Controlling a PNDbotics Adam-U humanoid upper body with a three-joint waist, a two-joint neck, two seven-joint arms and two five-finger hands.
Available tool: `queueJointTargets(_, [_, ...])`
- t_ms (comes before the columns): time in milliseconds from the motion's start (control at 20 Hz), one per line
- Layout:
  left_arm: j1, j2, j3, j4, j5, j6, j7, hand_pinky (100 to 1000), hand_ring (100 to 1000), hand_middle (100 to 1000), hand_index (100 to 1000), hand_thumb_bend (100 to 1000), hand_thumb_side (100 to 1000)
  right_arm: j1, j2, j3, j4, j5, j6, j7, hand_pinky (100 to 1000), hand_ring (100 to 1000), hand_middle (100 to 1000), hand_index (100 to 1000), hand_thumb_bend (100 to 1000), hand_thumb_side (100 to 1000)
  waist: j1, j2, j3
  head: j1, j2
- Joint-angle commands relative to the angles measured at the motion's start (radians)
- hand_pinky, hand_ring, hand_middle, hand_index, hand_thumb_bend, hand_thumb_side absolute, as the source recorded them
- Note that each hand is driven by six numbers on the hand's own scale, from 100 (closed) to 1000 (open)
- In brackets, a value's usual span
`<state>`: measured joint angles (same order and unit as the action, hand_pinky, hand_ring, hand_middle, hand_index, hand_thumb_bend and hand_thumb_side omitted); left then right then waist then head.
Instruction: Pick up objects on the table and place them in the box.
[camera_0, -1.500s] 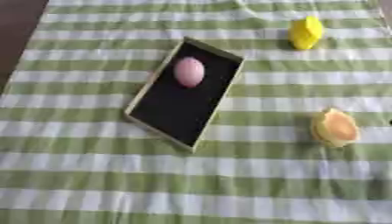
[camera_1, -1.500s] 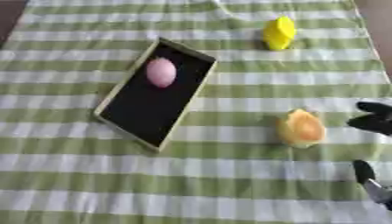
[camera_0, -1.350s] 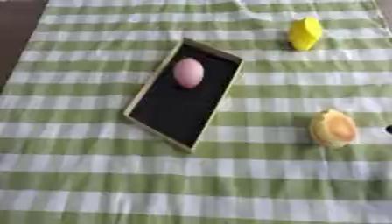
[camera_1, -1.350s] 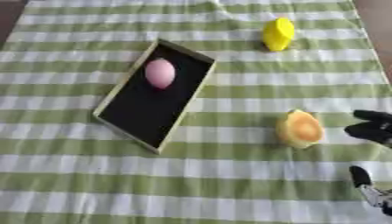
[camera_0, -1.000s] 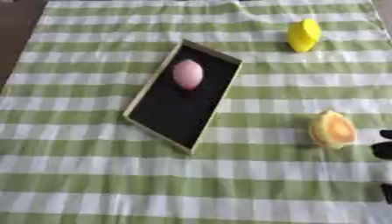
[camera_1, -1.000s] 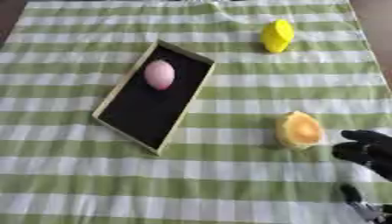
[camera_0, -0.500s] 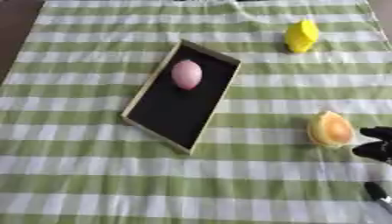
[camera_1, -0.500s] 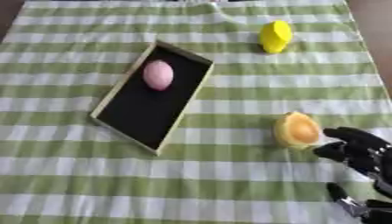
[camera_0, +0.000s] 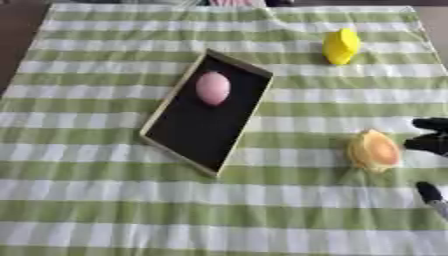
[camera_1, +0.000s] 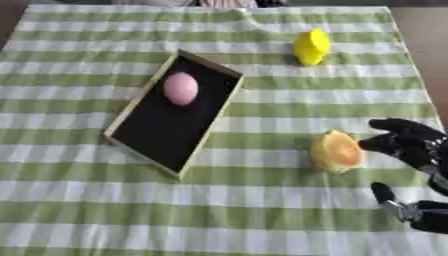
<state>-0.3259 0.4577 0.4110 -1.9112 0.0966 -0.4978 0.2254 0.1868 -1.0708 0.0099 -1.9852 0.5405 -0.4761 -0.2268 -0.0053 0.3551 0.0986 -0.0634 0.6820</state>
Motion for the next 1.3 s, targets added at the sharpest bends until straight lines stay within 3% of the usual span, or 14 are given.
queueJointTargets(50, [-0.003,0.035,0.007,-0.012,0.005,0.002,-0.004,727,788,721,850,100,512,-0.019,-0.062,-0.003,-0.015,-0.045,0.027,0.047,991,993,762,957,100,209,-0.004,-0.023,0.002,-0.006,-0.002])
queueJointTargets(250, [-0.003,0.034,0.005,-0.010,0.009,0.005,-0.008,727,787,720,850,100,515,-0.068,-0.089,0.015,-0.015,-0.110,0.059,0.131,1000,999,760,969,100,239,-0.006,-0.026,0.008,-0.015,0.004])
queueJointTargets(400, [-0.004,0.033,0.004,-0.009,0.012,0.006,-0.011,727,787,720,851,100,521,-0.102,-0.107,0.028,-0.015,-0.162,0.104,0.188,1000,1000,764,968,100,353,-0.006,-0.026,0.011,-0.020,0.009])
queueJointTargets(550, [-0.004,0.032,0.004,-0.007,0.016,0.006,-0.015,727,787,720,851,100,523,-0.132,-0.119,0.042,-0.015,-0.206,0.137,0.244,1000,1000,769,977,100,339,-0.007,-0.027,0.014,-0.023,0.013])
queueJointTargets(650, [-0.004,0.032,0.004,-0.006,0.017,0.006,-0.017,727,787,720,851,100,521,-0.149,-0.126,0.044,-0.015,-0.225,0.152,0.273,1000,1000,774,980,100,379,-0.007,-0.028,0.015,-0.025,0.014])
queueJointTargets(900, [-0.002,0.029,0.005,-0.005,0.022,0.007,-0.022,726,786,718,850,100,534,-0.183,-0.141,0.037,-0.015,-0.197,0.178,0.302,1000,1000,815,1000,100,386,-0.007,-0.031,0.016,-0.027,0.013])
queueJointTargets(1300, [0.000,0.023,0.010,-0.008,0.029,0.014,-0.026,726,785,715,851,100,546,-0.186,-0.133,0.053,-0.015,-0.142,0.170,0.332,1000,1000,832,1000,100,306,-0.011,-0.030,0.022,-0.028,0.015])
